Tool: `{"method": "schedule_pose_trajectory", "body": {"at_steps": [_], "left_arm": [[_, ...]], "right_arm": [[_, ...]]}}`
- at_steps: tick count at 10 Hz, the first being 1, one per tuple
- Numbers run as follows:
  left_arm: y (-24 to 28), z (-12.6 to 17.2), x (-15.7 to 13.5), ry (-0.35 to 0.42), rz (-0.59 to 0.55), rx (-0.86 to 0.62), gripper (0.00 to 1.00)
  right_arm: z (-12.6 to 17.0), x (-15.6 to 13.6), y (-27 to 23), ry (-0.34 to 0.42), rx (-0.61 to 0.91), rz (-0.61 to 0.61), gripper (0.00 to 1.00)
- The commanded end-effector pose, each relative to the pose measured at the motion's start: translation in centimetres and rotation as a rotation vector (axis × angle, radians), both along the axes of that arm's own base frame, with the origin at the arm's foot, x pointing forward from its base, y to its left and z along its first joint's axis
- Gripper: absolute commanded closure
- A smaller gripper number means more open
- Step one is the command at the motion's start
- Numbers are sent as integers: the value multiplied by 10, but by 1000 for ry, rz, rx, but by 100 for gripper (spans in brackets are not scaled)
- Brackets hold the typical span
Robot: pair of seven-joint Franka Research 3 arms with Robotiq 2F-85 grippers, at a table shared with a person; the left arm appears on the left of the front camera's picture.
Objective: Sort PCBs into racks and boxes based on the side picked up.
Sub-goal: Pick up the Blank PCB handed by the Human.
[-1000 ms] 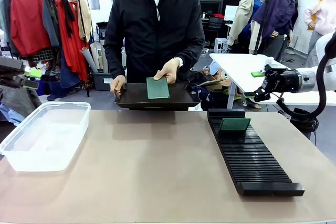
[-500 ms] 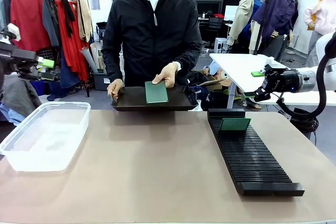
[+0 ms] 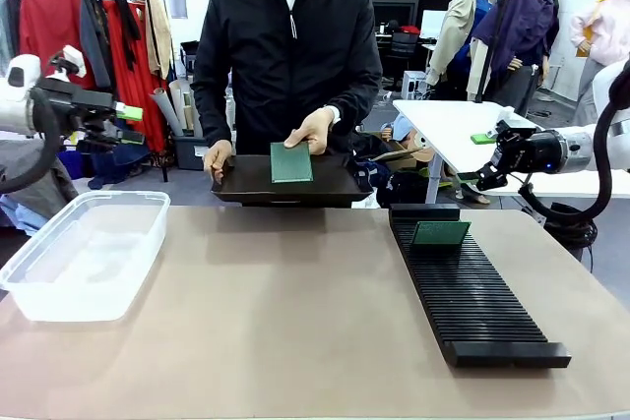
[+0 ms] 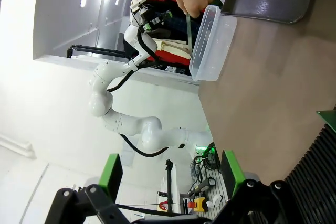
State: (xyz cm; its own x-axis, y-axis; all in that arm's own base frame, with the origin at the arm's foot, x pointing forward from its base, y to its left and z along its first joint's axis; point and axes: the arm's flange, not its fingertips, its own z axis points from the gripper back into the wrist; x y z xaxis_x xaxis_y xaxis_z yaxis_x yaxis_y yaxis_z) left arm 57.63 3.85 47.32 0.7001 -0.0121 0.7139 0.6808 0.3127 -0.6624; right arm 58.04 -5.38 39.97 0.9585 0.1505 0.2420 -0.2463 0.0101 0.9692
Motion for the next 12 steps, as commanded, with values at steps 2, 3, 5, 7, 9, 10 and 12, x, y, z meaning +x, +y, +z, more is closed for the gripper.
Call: {"method": "schedule_pose_trajectory", "body": {"at_steps": [2, 3, 5, 7, 9, 10, 12], "left_arm": [[-30, -2, 20, -22, 5, -22, 0], [-41, -5, 28, -29, -7, -35, 0], [-65, -17, 48, -10, -15, -75, 0], [-79, -23, 63, -35, -18, -77, 0], [-99, -36, 75, -66, -46, -85, 0], [-111, -42, 77, -69, -59, -80, 0], [-133, -57, 78, -23, -91, -107, 0]], "right_arm": [[2, 0, 1, -18, 18, -3, 0], [2, 0, 1, -18, 18, -3, 0], [2, 0, 1, -18, 18, -3, 0], [2, 0, 1, -18, 18, -3, 0], [2, 0, 1, -18, 18, -3, 0], [2, 0, 1, -18, 18, -3, 0], [2, 0, 1, -18, 18, -3, 0]]}}
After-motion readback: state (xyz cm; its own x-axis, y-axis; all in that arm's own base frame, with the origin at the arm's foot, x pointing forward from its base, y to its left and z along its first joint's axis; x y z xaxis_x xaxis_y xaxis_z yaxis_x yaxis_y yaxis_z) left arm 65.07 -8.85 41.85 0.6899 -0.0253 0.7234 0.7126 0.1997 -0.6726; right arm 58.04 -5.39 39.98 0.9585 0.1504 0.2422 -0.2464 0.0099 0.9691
